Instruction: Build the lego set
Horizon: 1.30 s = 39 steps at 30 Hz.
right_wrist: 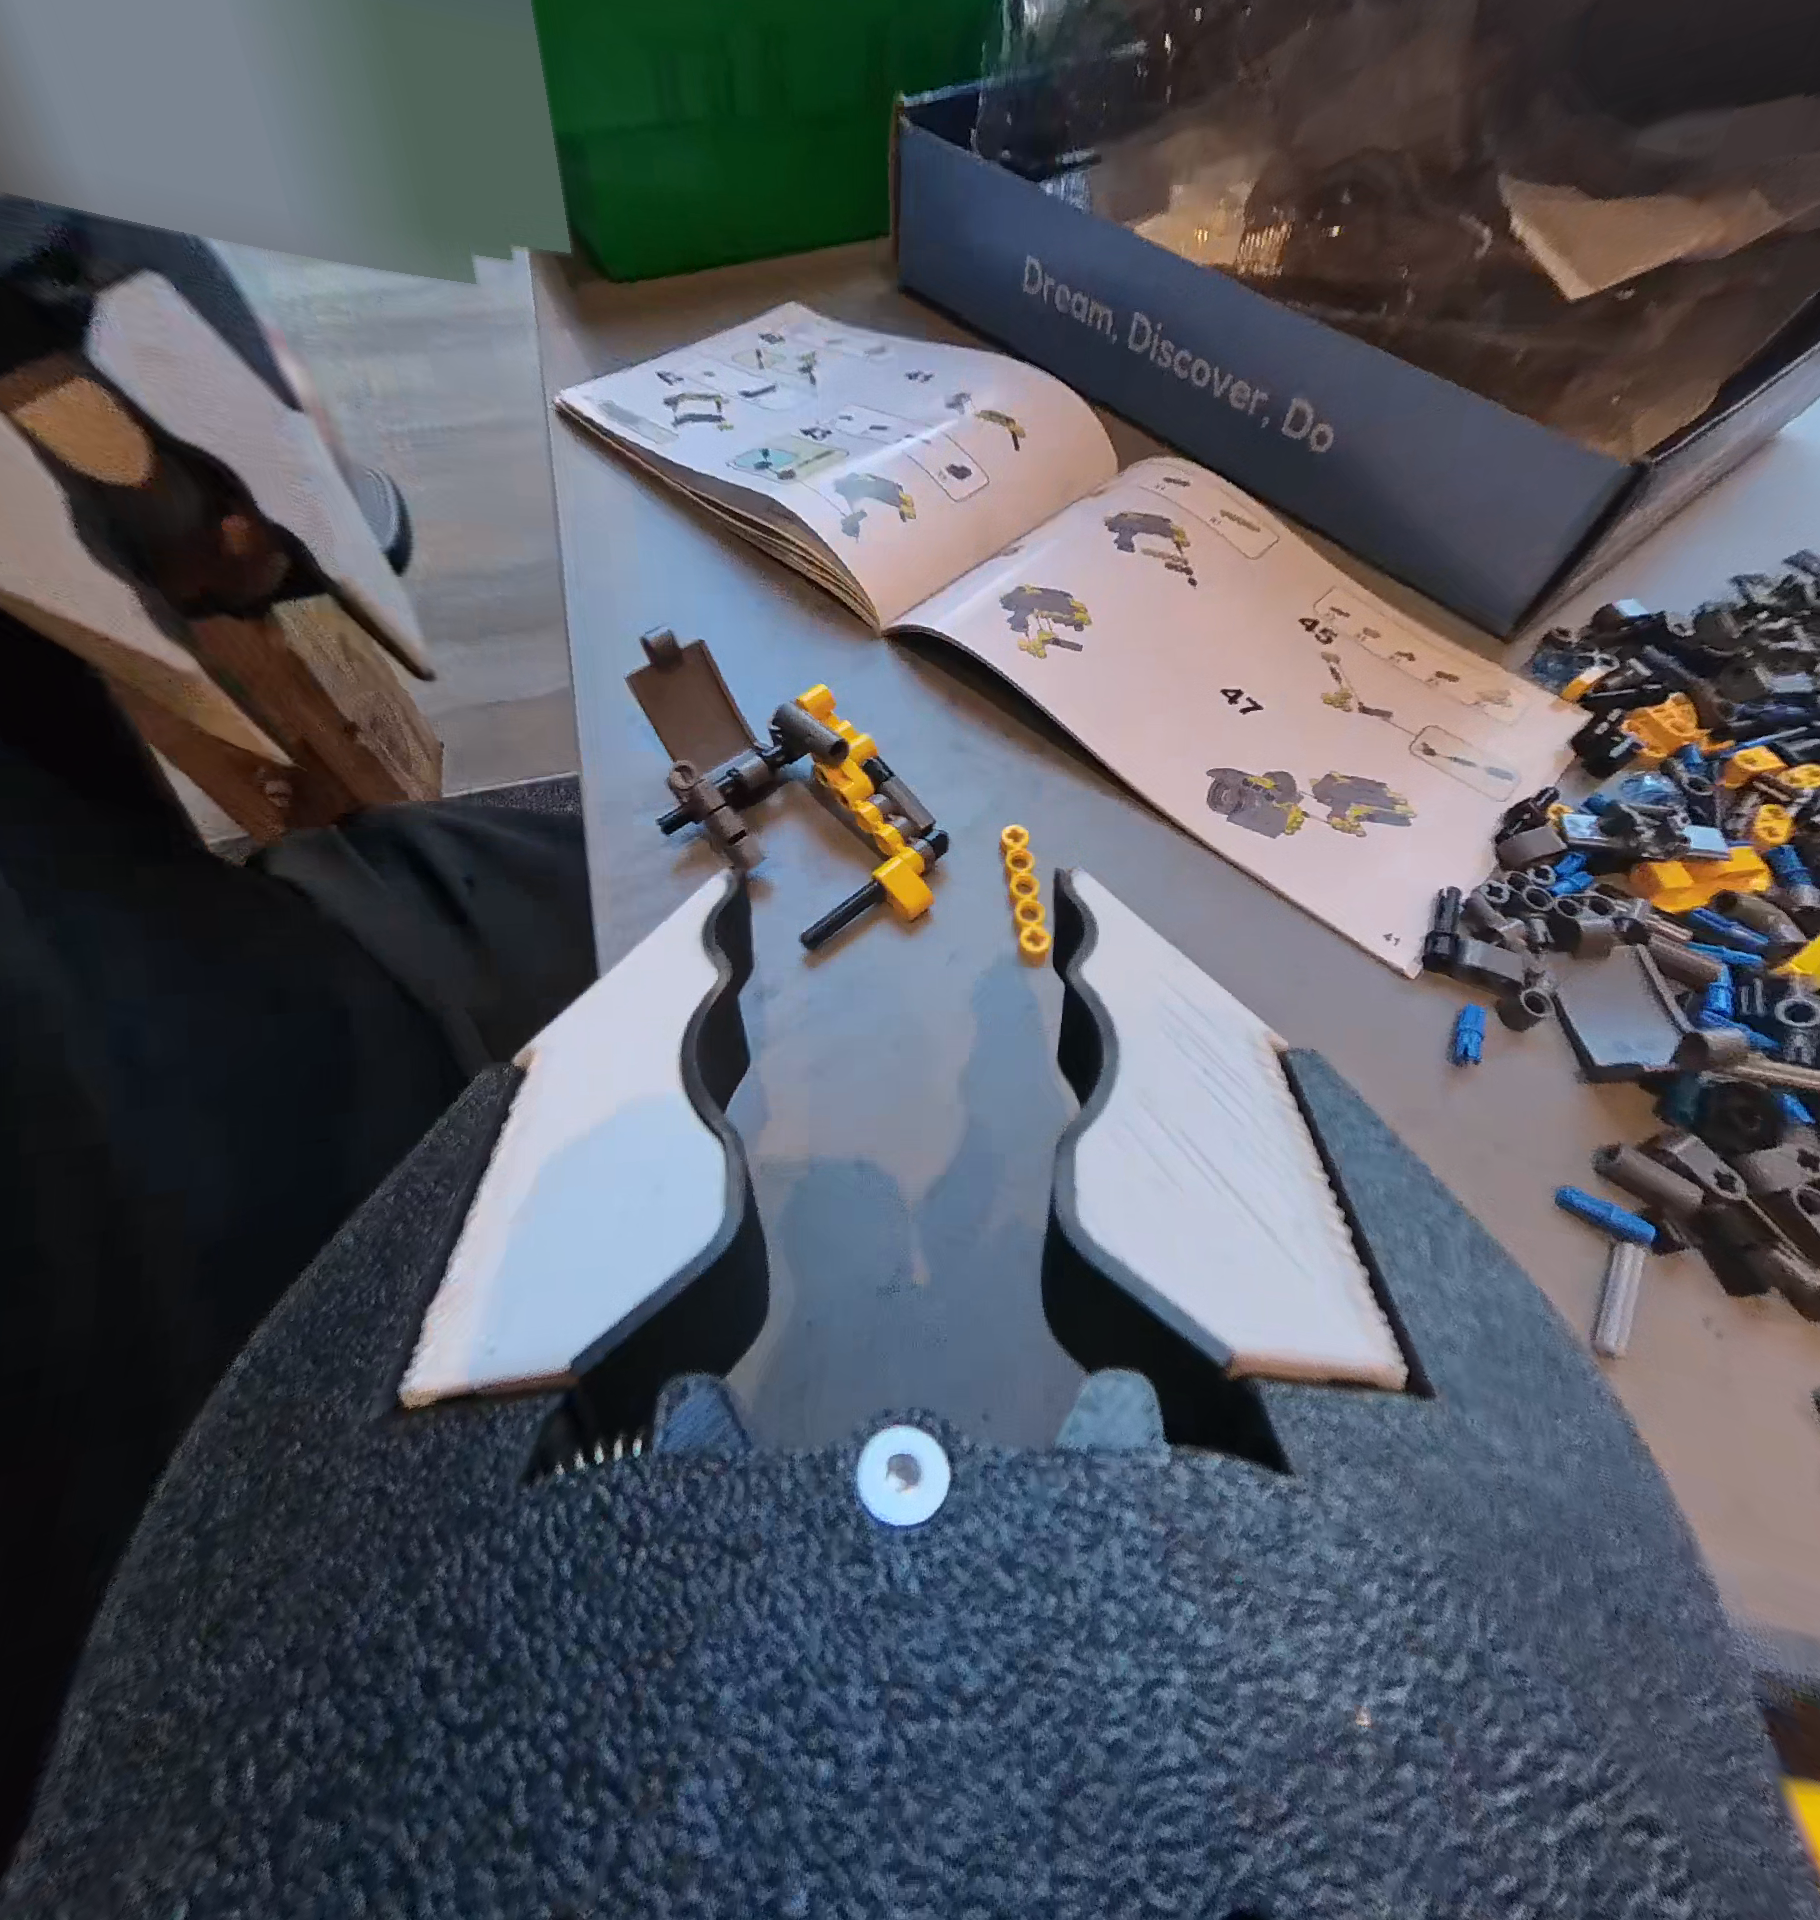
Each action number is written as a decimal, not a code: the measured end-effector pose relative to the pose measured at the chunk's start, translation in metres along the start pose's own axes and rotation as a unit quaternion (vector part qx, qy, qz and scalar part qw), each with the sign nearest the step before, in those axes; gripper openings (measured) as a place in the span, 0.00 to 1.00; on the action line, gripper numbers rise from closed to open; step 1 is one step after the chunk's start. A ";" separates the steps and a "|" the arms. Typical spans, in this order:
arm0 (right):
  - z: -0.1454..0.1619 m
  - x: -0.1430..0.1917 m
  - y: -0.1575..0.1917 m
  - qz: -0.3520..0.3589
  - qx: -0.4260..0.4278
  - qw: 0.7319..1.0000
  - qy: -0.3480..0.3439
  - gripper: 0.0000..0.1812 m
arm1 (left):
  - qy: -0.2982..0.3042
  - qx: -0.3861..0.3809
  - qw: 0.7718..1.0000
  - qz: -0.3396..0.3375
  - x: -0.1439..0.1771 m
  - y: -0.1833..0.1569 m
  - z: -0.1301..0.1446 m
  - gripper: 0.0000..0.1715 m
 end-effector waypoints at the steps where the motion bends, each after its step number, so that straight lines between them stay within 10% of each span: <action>1: -0.001 -0.006 -0.003 -0.001 -0.001 1.000 0.010 0.32 | 0.011 -0.020 0.999 -0.025 -0.001 -0.002 0.000 0.19; 22: -0.016 -0.049 -0.027 0.067 0.008 0.997 0.047 0.33 | -0.030 0.188 0.982 0.013 0.016 0.041 0.023 0.00; 39: -0.010 -0.012 -0.030 0.183 -0.020 0.983 -0.008 0.16 | -0.038 0.124 0.991 0.032 -0.003 0.048 0.010 0.00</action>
Point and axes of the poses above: each gripper's, where its closed fingertips meet, x back along the fingers, z out of its underside, y = z × x across the jaws, the point moved 10 cm from there along x, back along the fingers, and after that the axes turned 2 degrees about z, right-handed, at the moved point
